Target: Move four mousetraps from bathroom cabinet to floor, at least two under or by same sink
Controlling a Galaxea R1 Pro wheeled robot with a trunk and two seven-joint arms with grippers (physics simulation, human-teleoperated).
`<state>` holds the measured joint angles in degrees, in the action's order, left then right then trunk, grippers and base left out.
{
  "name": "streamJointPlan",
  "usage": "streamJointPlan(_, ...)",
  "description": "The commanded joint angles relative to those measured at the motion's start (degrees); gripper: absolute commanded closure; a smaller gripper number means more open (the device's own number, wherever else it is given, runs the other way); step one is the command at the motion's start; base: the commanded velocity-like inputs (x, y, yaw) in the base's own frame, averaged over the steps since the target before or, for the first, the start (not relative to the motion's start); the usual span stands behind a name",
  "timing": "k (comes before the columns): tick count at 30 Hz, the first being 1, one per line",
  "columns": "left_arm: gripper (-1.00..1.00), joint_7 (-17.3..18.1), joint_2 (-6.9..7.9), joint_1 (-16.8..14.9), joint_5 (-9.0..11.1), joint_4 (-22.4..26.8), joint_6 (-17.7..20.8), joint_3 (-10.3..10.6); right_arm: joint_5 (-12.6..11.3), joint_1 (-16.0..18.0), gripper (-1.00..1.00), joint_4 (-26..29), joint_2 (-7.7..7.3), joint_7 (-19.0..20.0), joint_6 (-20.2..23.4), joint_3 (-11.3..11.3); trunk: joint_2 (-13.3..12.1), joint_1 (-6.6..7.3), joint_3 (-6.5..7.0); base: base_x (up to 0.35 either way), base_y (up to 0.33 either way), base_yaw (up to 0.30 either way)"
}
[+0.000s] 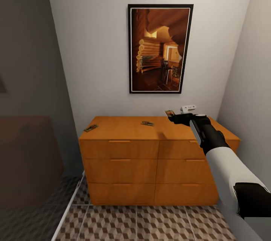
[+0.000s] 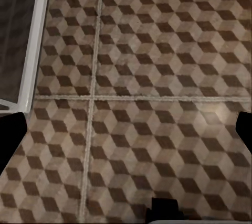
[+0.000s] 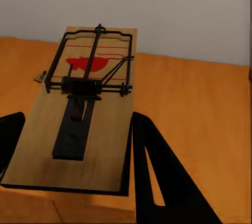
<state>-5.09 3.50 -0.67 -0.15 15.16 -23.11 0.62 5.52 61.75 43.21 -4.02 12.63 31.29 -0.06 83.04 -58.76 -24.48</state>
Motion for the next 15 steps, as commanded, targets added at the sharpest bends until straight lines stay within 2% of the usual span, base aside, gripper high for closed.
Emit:
streamJointPlan(1,-1.0,-0.18,0.01,-0.04,-0.03,-0.04,-0.18,0.09,0.37,0.04,1.0,-0.09,-0.01,0.38,0.23,-0.03,0.04,0.04,-0.06,-0.335,0.0,0.0)
streamJointPlan(15,-1.0,-0.18,0.01,-0.04,-0.03,-0.04,-0.18,0.09,0.37,0.04,1.0,-2.92,-0.02,0.47,-0.05,-0.03,0.04,0.04,-0.06,-0.335,0.0,0.0)
